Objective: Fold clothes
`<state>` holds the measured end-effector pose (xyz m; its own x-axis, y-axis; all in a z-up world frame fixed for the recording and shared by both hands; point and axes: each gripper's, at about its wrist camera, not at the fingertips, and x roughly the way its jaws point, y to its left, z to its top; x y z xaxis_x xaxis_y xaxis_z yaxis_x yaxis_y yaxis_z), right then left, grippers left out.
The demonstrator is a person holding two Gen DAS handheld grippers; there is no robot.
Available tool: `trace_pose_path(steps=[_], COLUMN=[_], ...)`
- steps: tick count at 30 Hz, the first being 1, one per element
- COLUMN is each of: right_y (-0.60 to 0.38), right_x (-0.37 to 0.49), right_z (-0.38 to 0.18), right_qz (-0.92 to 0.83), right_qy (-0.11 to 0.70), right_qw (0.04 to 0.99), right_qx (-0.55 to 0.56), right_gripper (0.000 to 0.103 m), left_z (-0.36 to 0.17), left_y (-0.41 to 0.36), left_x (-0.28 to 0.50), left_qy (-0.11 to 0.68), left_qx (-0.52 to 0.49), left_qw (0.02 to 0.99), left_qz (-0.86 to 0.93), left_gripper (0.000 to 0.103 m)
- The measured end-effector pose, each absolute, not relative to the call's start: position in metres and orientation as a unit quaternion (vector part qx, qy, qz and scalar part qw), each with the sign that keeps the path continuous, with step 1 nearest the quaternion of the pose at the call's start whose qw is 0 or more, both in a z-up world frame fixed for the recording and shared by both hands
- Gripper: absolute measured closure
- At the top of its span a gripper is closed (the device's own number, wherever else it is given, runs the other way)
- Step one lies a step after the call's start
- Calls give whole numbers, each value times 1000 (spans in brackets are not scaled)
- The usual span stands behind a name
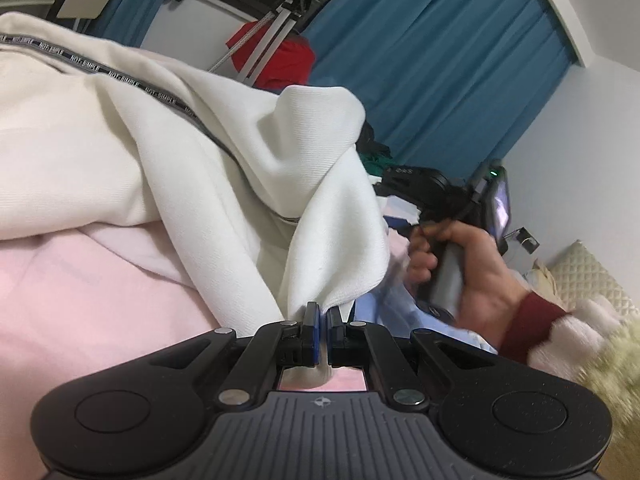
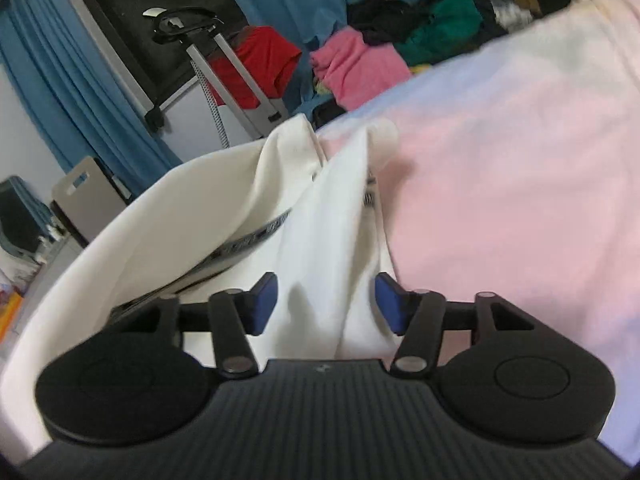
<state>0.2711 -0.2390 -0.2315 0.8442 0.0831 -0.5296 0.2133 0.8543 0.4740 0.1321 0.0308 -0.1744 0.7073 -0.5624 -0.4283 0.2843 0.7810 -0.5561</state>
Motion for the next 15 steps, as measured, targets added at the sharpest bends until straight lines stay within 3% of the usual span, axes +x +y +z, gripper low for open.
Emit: trace_pose_path(steps=[1,3,5,6,11,15], right_y=[-238,-241,-240,-239,-247,-270], right_x=[280,300,304,306,299,246], right_z=[-234,-240,-233,-228,-192,-143], right_qz=[-49,-74,-79,-80,-83,-92], right_qy=[277,281,266,259,206,117], right_qw=[922,918,926,930,947,962], right_qx=[267,272,257,249,231,227], right_gripper=[49,63,88,93,96,96], left_z=[-174,-174,-170,-168,-158,-139], left_y=[31,30,31,32,34,35], left_x=[133,134,134,134,135,121], left_qy=[301,298,289,284,261,224], left_qx=[-233,-235,-235,-235,-233,-222], left_qw=[894,892,891,890,885,879], left_qz=[-239,-245,-261,-269,-307,-358], left_gripper=[100,100,100,100,100,100])
